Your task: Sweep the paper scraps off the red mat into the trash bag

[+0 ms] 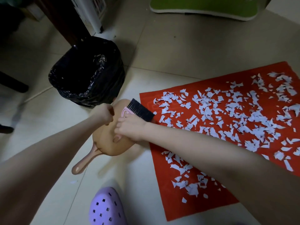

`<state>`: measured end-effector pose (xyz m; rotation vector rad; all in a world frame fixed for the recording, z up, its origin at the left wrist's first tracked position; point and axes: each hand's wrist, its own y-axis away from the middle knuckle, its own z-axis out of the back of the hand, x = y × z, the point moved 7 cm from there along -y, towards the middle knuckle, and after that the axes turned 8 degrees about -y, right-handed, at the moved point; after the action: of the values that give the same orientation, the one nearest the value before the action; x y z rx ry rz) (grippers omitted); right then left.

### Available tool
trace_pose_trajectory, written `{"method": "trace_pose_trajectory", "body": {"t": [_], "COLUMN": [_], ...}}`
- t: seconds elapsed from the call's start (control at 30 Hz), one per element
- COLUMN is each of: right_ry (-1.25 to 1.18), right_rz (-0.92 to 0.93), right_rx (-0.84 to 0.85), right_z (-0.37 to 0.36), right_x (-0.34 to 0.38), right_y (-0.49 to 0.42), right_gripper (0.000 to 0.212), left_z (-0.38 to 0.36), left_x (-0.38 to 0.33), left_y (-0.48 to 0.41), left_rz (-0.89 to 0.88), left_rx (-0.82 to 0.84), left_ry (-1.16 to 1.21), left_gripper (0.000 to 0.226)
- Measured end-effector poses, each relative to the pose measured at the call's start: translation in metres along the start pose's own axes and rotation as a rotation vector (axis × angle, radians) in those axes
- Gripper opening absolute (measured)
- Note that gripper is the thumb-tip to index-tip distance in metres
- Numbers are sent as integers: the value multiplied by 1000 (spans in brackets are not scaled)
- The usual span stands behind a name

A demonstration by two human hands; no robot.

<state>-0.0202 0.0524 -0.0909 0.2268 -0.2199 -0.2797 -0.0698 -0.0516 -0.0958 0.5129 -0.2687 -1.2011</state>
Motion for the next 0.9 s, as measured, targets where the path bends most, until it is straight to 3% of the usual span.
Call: {"method": "trace_pose_trajectory", "body": {"t": [0.13,0.27,0.4,0.5,0.57,0.63,0.83,0.9], "right_ry": [178,136,82,53,-7,-48,-292,-422], "right_rz": [-23,-126,-383,-617,-715,-768,-1034,-1101], "right_rx": [27,-28,-196,-210,-192,-205,-457,-561], "right_z": [8,39,80,90,88,87,73,58], "right_x": [-9,-36,-78,-108,-119,-126,-168,-183], "right_y": [10,48,96,132,153,170,242,264], "right_gripper": [40,26,28,36,18,7,16,24], "left_z": [24,41,50,54,60,66,90,92], "left_x": [-30,-67,-105,-138,-161,-178,-214,-219], "left_y": [4,8,13,21,30,36,61,72], "left_rz": [-89,-185,-294,-418,-524,-595,-663,-713], "left_rx": [-59,-108,-101,-67,-98,-171,-603,-695], "left_ry": [-42,-91,-68,-65,-98,-114,105,54], "left_gripper": [27,27,26,23,24,23,36,42]}}
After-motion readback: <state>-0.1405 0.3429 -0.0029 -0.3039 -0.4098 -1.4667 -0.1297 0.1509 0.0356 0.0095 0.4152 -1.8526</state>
